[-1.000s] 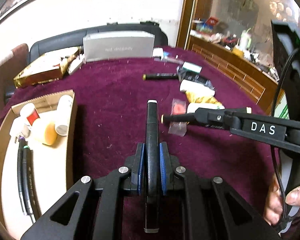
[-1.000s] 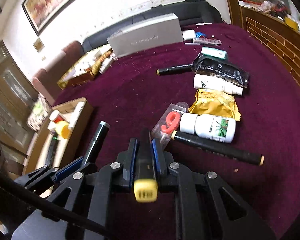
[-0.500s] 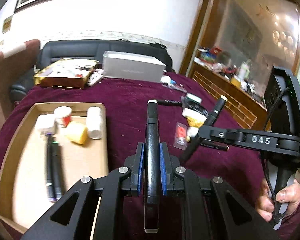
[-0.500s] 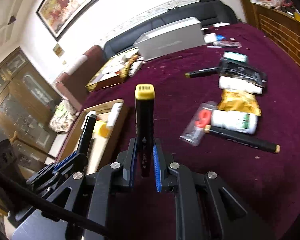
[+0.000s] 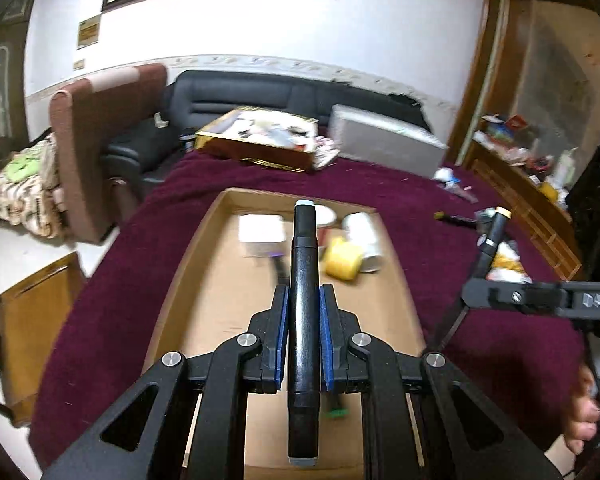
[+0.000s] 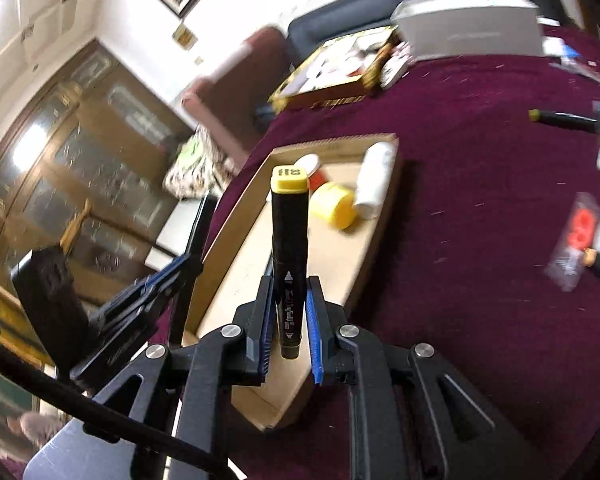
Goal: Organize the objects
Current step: 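Carry both held markers over the cardboard box with both tools, then lower the markers beside the others in the box and open both tools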
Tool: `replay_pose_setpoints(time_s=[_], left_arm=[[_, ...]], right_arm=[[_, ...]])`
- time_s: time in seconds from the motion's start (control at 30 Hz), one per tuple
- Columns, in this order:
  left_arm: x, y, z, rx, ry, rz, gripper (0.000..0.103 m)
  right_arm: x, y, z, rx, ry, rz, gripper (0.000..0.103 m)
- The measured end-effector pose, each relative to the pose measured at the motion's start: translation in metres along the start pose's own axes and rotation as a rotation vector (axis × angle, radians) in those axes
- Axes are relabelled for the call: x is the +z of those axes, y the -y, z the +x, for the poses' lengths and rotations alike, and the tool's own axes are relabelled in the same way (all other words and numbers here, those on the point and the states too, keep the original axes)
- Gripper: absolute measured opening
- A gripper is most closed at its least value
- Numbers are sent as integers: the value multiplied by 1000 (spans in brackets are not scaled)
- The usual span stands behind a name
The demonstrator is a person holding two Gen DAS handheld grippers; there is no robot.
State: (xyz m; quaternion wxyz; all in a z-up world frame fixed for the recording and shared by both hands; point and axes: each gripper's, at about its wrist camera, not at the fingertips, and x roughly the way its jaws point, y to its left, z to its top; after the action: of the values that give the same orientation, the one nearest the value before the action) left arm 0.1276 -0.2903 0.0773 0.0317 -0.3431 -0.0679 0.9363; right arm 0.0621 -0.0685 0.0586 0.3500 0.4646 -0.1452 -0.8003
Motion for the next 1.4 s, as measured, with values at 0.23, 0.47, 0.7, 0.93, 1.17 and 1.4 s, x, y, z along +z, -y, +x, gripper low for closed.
replay_pose_setpoints(time_s=[0.23, 0.47, 0.7, 0.93, 1.17, 1.4], left_arm=[[-6, -20, 38, 101, -116, -7, 12], [-13, -30, 62, 111, -183, -28, 12], [-15, -37, 65, 57, -186, -84, 12], [-9, -42, 35, 46, -115, -149, 15], [2, -6, -33, 2, 86, -66, 37], [8, 60, -41, -106, 90, 61, 38]], right_arm=[[8, -9, 62, -49, -111, -25, 14], [18, -1, 102, -121, -158, -25, 14], [19, 8, 105, -138, -151, 2, 18], [16, 9, 72, -127, -70, 16, 47], [-6, 37, -46, -370, 219, -35, 54], [-26, 122, -153, -711, 308, 24, 103]])
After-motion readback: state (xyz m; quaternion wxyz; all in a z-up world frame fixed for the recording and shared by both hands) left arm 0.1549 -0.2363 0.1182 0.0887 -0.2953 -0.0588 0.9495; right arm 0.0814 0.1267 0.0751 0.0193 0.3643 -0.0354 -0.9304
